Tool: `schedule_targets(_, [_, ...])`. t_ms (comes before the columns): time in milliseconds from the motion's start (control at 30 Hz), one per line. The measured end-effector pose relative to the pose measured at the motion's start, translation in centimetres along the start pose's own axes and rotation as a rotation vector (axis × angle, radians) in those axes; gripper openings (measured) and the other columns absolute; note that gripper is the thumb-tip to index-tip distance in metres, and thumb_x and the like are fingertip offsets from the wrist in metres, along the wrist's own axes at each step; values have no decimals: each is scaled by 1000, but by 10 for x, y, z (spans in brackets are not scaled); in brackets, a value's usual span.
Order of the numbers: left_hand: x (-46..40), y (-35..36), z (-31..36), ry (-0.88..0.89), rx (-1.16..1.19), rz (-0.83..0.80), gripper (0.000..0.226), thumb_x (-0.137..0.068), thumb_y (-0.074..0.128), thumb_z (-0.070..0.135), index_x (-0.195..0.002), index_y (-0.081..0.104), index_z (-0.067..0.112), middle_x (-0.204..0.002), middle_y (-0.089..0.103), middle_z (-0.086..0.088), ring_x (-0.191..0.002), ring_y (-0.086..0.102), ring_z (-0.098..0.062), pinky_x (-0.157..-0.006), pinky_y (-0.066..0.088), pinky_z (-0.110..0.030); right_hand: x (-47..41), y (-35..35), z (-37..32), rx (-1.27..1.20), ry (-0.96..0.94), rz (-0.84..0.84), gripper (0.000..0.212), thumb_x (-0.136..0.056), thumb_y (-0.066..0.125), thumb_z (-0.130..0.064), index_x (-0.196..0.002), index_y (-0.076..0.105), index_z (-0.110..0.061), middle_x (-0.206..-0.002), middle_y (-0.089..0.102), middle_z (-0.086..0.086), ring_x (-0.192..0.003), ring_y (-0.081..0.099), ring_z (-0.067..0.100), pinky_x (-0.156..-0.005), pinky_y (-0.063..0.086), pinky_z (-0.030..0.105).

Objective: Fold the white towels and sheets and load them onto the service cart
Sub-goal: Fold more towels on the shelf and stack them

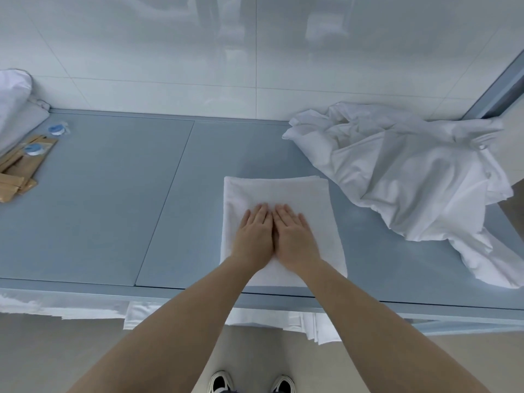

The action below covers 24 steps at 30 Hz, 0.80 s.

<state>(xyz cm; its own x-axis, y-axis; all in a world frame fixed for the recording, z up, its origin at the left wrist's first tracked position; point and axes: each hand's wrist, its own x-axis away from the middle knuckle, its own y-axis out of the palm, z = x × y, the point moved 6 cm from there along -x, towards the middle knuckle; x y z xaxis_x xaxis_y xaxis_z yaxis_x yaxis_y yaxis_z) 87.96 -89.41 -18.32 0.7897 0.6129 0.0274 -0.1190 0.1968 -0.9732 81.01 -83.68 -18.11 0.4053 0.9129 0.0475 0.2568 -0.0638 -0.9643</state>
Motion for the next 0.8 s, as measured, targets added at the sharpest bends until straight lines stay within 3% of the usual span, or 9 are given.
schedule_targets(200, [3, 15, -25, -86, -51, -72, 61, -100, 14, 45, -154, -3, 22, -161, -8, 6, -147, -13, -9, -116, -17, -35, 0, 13, 37, 109, 76, -109, 58, -101, 12, -46, -153, -5, -25, -159, -11, -12, -146, -12, 6, -119, -11, 36])
schedule_targets(400, [8, 1, -38, -172, -131, -119, 67, -100, 12, 51, -153, -5, 14, -161, -10, 0, -146, -17, -13, -113, -22, -39, 19, -5, 70, 201, 225, -156, 59, -102, 9, -44, -152, -7, -19, -161, -12, -5, -146, -14, 10, -118, -14, 42])
schedule_targets(500, [14, -11, -20, -20, -96, -52, 65, -102, 22, 43, -152, 6, 4, -162, -1, -10, -148, -10, -20, -117, -16, -37, 24, -15, 54, 155, 37, -147, 67, -101, 23, -49, -153, 4, -10, -162, -4, 3, -148, -9, 14, -118, -10, 36])
schedule_targets(600, [38, -1, -1, 245, -35, -206, 80, -96, 35, 48, -153, -4, 7, -161, -9, -10, -147, -15, -19, -118, -13, -33, 45, -6, 32, 65, -188, -316, 98, -88, 41, -68, -153, -4, -11, -159, -17, 3, -146, -17, 16, -118, -10, 31])
schedule_targets(667, [49, 8, 2, 289, -120, -281, 98, -87, 44, 55, -151, -13, 8, -159, -18, -11, -145, -22, -21, -119, -12, -38, 53, 1, 27, 152, -223, -314, 108, -82, 49, -70, -152, -9, -11, -158, -21, 4, -145, -20, 17, -119, -11, 35])
schedule_targets(800, [48, 15, 10, 254, -220, -224, 112, -82, 48, 68, -149, -14, 1, -158, -17, -16, -145, -21, -29, -118, -12, -46, 45, 11, 7, 248, -209, -226, 112, -80, 52, -69, -151, -8, -6, -160, -15, 10, -146, -20, 21, -118, -15, 39])
